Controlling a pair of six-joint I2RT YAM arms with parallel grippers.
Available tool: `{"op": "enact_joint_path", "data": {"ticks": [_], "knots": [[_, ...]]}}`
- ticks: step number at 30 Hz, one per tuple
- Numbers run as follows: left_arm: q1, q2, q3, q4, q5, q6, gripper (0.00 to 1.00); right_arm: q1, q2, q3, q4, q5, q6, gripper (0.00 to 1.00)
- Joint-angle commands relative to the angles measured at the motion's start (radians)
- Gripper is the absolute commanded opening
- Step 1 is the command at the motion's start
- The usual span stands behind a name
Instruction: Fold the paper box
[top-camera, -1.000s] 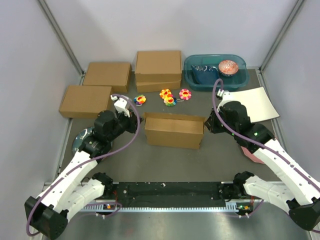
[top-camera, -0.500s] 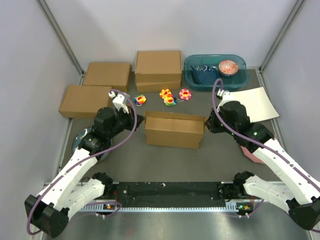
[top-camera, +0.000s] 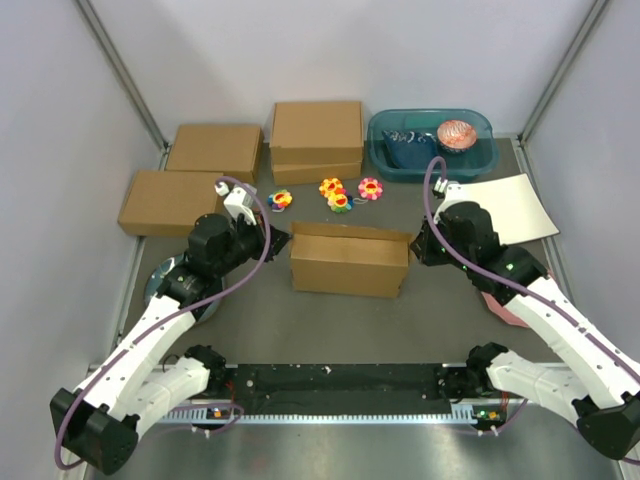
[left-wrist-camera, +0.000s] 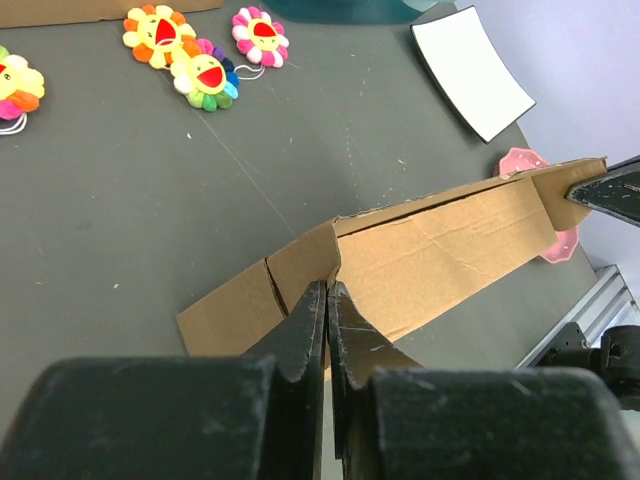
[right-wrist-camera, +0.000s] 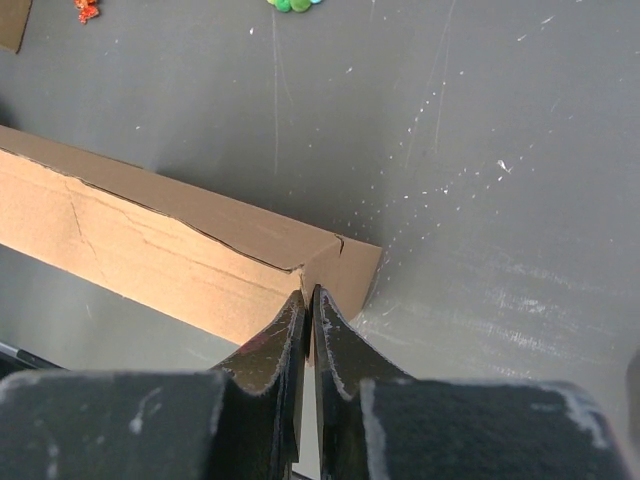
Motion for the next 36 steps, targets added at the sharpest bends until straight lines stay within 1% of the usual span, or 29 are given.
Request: {"op": "enact_joint_path", "data": {"ticks": [1, 7, 18, 21, 22, 25, 36], "knots": [[-0.009, -0.001, -0.007, 0.064, 0.075, -0.024, 0.04, 0.017, 0.014, 0.010, -0.001, -0.031, 0.019, 0.04], [-0.009, -0.027, -0.087, 0.064, 0.012, 0.024, 0.03, 0.027, 0.014, 0.006, -0.002, -0.022, 0.019, 0.04], [-0.012, -0.067, -0.191, 0.116, -0.019, 0.024, 0.02, 0.037, 0.011, 0.004, -0.004, -0.014, 0.030, 0.04], [-0.015, -0.073, -0.203, 0.118, -0.028, 0.024, 0.02, 0.041, 0.008, 0.007, -0.004, -0.003, 0.033, 0.10], [-0.016, -0.075, -0.205, 0.118, -0.031, 0.026, 0.02, 0.041, 0.005, 0.009, -0.004, 0.001, 0.034, 0.14], [-0.018, -0.088, -0.208, 0.115, -0.048, 0.038, 0.02, 0.043, -0.001, 0.016, -0.007, 0.015, 0.036, 0.20], [-0.021, -0.096, -0.197, 0.095, -0.065, 0.050, 0.02, 0.041, -0.008, 0.044, -0.039, 0.021, 0.036, 0.21]]}}
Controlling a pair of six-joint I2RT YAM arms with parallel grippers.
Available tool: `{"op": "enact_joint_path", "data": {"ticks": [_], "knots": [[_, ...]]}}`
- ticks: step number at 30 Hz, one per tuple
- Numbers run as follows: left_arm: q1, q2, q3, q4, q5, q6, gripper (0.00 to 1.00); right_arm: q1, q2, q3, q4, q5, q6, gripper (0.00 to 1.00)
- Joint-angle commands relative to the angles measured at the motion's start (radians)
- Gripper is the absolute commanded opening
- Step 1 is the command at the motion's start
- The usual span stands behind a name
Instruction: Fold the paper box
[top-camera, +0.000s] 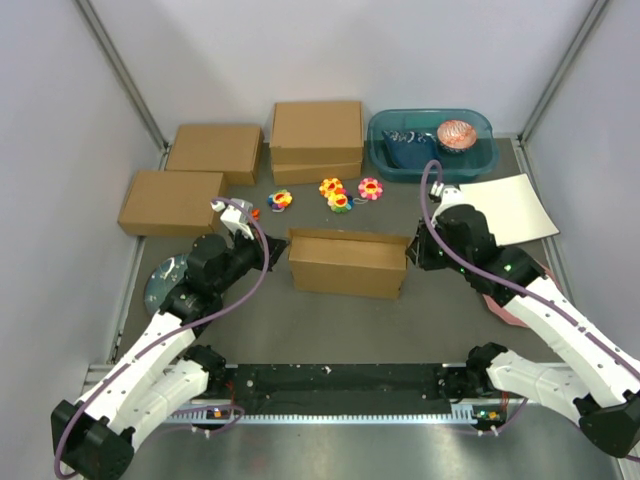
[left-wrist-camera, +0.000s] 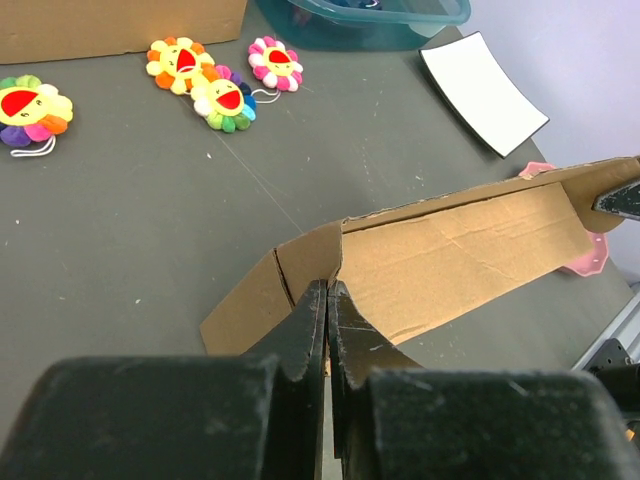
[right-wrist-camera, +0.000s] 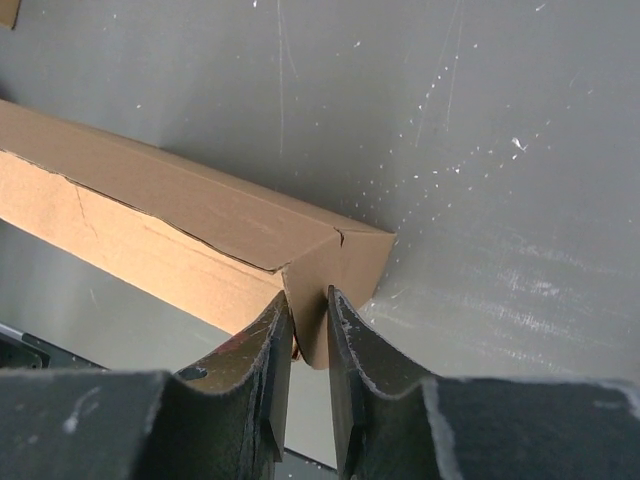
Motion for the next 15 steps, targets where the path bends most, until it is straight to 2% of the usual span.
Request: {"op": "enact_joint_path", "data": {"ticks": [1, 11, 15], "knots": [[-0.005, 0.009, -0.017, -0.072, -0.011, 0.014, 0.02, 0.010, -0.017, 0.046, -0.028, 0.011, 0.010, 0.21], [-0.007, 0.018, -0.009, -0.086, -0.021, 0.023, 0.01, 0.012, -0.043, 0.041, -0.063, 0.006, 0.024, 0.15], [-0.007, 0.020, -0.003, -0.096, -0.034, 0.022, 0.01, 0.013, -0.037, 0.059, -0.077, 0.009, 0.027, 0.17]]}}
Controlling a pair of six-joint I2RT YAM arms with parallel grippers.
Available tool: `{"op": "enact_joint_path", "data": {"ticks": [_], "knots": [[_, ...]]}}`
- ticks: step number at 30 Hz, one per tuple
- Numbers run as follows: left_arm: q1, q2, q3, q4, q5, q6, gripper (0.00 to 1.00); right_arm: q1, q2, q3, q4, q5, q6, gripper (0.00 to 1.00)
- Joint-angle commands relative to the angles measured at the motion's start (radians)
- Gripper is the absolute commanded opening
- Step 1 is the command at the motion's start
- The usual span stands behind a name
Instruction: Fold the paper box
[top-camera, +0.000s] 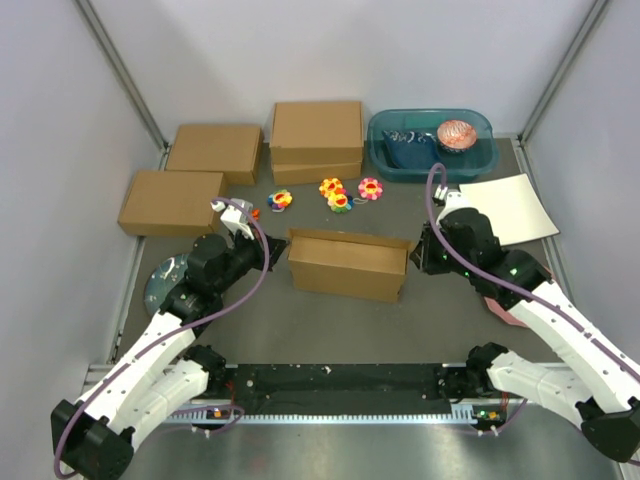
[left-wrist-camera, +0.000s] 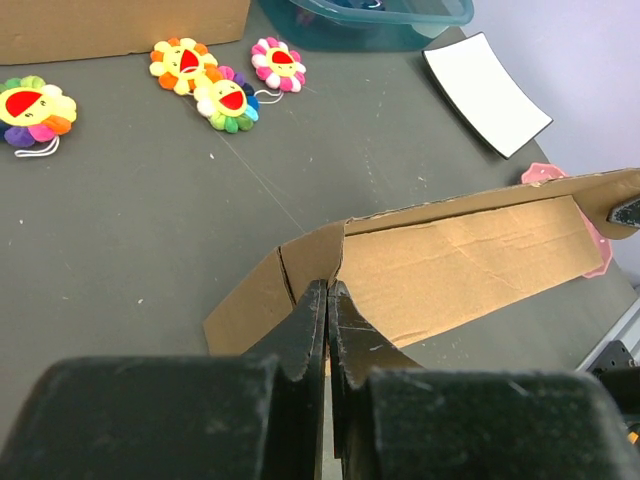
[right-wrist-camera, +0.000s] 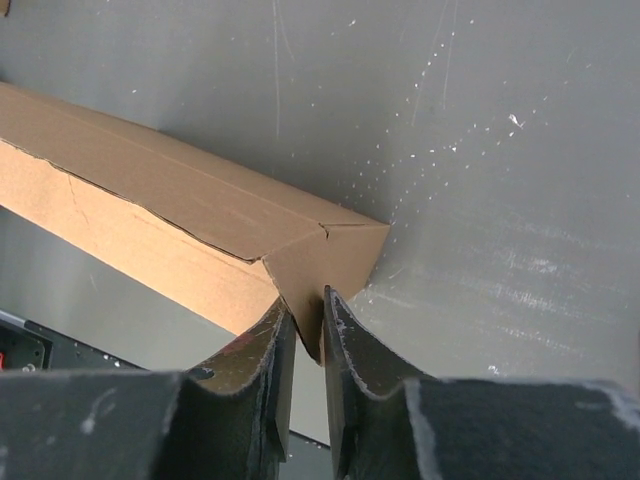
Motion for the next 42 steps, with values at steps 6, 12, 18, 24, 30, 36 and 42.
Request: {"op": "enact_joint_path", "data": {"ticks": [6, 12, 18, 24, 30, 36, 42], "knots": [[-0.004, 0.018, -0.003, -0.103, -0.034, 0.014, 0.01, 0.012, -0.020, 0.052, -0.057, 0.054, 0.009, 0.20], [-0.005, 0.019, 0.003, -0.103, -0.037, 0.011, 0.01, 0.010, -0.022, 0.032, -0.051, 0.025, 0.045, 0.01], [-0.010, 0.019, -0.003, -0.103, -0.037, 0.004, 0.01, 0.010, 0.000, 0.049, -0.021, 0.005, 0.113, 0.00], [-0.013, 0.011, -0.008, -0.103, -0.035, 0.001, 0.01, 0.010, 0.023, 0.052, 0.002, 0.016, 0.176, 0.00], [-0.018, 0.004, -0.009, -0.103, -0.041, 0.003, 0.00, 0.010, 0.038, 0.051, 0.012, 0.016, 0.246, 0.00], [-0.024, 0.005, -0.011, -0.103, -0.040, 0.001, 0.00, 0.010, 0.051, 0.023, 0.032, 0.017, 0.273, 0.00], [-0.025, 0.004, -0.015, -0.098, -0.040, 0.001, 0.00, 0.012, 0.040, -0.029, 0.061, 0.060, 0.253, 0.00]]}}
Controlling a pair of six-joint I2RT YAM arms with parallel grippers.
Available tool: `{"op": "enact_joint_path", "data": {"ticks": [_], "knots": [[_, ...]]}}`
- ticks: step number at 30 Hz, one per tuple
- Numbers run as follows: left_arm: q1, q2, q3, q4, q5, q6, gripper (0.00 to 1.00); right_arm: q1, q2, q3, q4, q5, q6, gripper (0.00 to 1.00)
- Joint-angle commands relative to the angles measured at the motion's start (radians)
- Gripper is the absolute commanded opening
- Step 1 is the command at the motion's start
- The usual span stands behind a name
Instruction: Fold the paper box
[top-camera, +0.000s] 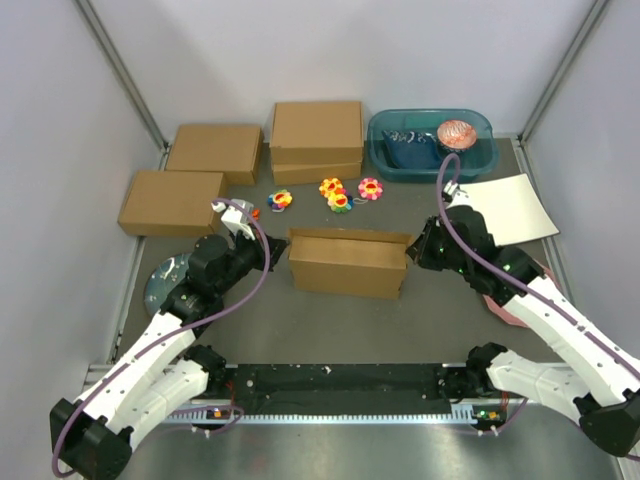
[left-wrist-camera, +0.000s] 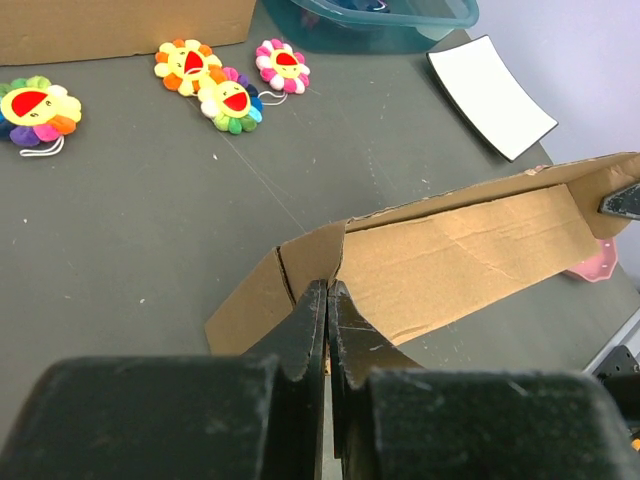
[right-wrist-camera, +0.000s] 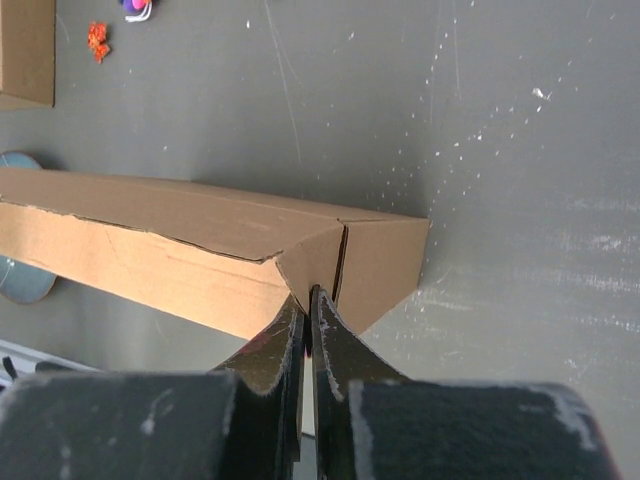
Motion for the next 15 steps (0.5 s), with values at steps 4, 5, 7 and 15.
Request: {"op": "enact_joint_path", "data": {"ticks": [4, 5, 7, 15], "knots": [[-0.008, 0.006, -0.020, -0.089, -0.007, 0.000, 0.00, 0.004, -0.014, -0.078, 0.067, 0.047, -0.011, 0.00], [-0.007, 0.006, -0.023, -0.087, -0.006, 0.000, 0.00, 0.004, -0.015, -0.087, 0.080, 0.049, -0.013, 0.00], [-0.008, 0.011, -0.025, -0.081, -0.004, -0.002, 0.00, 0.004, -0.026, -0.116, 0.092, 0.057, -0.019, 0.00], [-0.014, 0.009, -0.037, -0.077, -0.011, -0.006, 0.00, 0.026, -0.046, -0.197, 0.136, 0.087, -0.036, 0.00]]}}
